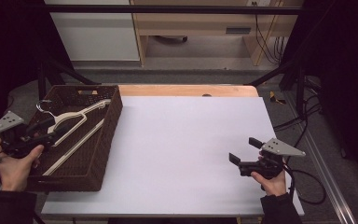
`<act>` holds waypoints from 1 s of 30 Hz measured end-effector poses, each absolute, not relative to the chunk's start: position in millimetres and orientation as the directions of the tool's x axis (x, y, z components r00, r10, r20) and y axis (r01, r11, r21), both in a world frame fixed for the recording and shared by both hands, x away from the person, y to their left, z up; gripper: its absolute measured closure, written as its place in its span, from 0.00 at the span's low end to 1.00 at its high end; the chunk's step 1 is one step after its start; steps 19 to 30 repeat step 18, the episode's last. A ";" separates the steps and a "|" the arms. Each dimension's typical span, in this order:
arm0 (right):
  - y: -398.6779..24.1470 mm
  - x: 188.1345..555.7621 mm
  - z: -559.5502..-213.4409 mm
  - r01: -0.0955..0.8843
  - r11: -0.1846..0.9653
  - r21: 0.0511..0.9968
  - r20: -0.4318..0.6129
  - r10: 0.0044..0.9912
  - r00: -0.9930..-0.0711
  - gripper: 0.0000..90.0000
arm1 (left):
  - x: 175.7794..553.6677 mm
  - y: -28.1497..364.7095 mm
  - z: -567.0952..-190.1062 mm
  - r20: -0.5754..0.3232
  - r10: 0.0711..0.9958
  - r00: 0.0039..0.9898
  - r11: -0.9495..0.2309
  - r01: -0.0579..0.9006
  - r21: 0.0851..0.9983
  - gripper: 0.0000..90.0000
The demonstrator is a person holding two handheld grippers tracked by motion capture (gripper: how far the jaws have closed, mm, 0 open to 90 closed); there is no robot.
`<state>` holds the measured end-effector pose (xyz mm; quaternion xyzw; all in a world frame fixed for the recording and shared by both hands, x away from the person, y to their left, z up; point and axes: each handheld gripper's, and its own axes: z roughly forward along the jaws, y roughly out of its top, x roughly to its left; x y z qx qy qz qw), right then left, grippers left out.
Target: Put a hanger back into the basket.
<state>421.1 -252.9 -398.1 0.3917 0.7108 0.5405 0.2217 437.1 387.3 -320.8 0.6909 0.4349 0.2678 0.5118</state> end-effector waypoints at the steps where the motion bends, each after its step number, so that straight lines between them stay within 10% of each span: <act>1: -252.9 421.1 -398.1 0.317 0.109 0.942 0.108 0.797 -0.595 0.02 | 433.9 380.6 -320.9 -0.073 0.866 0.494 -0.096 0.309 0.946 0.37; 9: -255.5 420.1 -397.2 0.306 0.104 0.946 0.101 0.803 -0.588 0.01 | 418.1 330.8 -330.9 -0.073 0.822 0.564 -0.086 0.250 0.964 0.06; 30: -259.9 416.5 -395.3 0.301 0.092 0.949 0.106 0.807 -0.581 0.01 | 417.6 297.0 -354.7 -0.078 0.789 0.609 -0.123 0.281 0.952 0.05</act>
